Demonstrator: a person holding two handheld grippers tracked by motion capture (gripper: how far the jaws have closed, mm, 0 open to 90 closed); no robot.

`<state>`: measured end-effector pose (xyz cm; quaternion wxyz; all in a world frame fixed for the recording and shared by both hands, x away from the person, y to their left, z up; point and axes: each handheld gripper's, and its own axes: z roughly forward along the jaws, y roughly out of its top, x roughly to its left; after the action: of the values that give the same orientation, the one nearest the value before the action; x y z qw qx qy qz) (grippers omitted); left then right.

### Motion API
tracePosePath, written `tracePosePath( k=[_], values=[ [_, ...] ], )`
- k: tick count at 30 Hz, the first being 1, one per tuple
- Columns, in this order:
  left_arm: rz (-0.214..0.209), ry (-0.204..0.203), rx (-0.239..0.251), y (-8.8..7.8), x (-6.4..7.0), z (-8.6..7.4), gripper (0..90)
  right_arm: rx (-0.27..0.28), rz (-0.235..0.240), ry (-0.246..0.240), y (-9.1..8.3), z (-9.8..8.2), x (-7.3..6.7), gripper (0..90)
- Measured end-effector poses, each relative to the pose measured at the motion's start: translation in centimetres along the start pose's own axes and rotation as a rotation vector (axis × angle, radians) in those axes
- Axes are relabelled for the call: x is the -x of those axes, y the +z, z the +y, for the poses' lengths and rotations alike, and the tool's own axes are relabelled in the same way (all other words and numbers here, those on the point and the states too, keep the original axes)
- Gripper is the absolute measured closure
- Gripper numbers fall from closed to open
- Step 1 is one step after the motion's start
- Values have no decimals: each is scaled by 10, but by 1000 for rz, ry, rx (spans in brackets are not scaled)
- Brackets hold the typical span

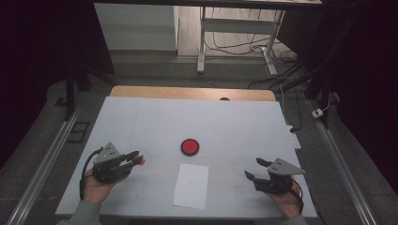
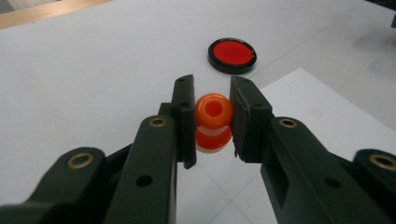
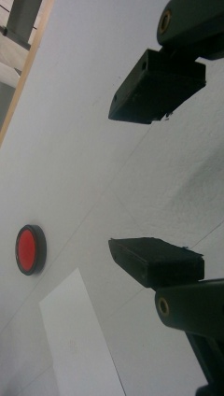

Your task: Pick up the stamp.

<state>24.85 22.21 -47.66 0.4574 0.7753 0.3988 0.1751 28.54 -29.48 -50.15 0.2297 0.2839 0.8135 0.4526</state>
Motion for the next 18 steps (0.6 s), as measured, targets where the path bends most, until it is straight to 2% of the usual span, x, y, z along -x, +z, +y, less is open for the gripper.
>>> tracePosePath(
  k=[14,18],
  values=[
    [-39,-4,43,2,6,12,728,-2,-9,-3,0,0,-1,314],
    [-47,7,41,5,9,15,728,0,-6,-1,-1,0,-1,314]
  ],
)
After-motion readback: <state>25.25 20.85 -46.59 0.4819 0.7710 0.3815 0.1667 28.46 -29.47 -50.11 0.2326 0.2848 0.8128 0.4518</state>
